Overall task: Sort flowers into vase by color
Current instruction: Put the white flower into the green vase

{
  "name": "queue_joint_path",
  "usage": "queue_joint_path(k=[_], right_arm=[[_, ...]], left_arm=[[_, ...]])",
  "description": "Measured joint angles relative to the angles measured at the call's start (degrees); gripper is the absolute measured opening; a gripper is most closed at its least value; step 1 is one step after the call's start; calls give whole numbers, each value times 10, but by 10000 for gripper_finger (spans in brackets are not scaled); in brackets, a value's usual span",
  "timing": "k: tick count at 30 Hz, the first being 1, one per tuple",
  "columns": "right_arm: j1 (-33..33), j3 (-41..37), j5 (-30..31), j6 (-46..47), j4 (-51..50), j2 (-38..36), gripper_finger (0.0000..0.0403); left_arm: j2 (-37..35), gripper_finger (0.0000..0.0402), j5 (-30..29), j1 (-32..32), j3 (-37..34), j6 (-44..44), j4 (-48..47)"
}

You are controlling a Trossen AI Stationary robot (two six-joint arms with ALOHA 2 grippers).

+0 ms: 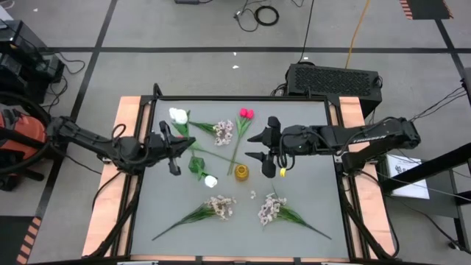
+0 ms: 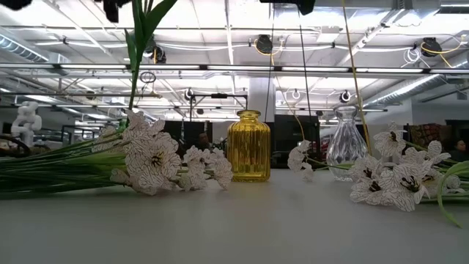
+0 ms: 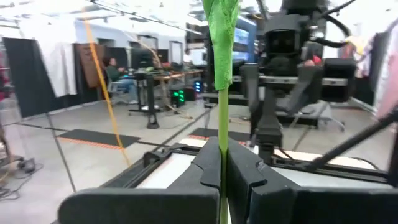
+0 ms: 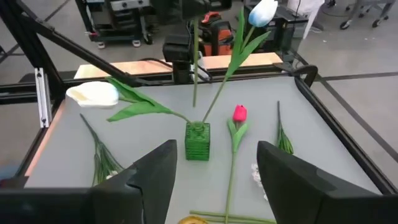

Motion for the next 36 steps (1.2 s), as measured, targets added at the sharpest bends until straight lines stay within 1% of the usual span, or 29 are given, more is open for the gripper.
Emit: queue_joint_path(k=[6, 9, 13, 22, 25, 31, 36], right_arm=[[0, 0, 0, -8, 18, 2, 214], [0, 0, -1, -11, 16, 6, 214], [0, 0, -1, -11, 19, 7, 214], [0, 0, -2, -11, 18, 7, 214], [0, 0, -2, -11, 18, 7, 214], [0, 0, -2, -12, 18, 7, 214], [0, 0, -2, -12, 18, 8, 214]], left_arm=[[0, 4, -23, 0, -38, -3, 40], [1, 4, -29, 0, -55, -26, 40], [2, 4, -37, -2, -83, -40, 63], [2, 3, -54, -2, -114, -46, 64], [2, 10, -57, -2, -126, -46, 63], [2, 15, -58, -2, -127, -46, 60], [2, 20, -57, -2, -127, -63, 20]])
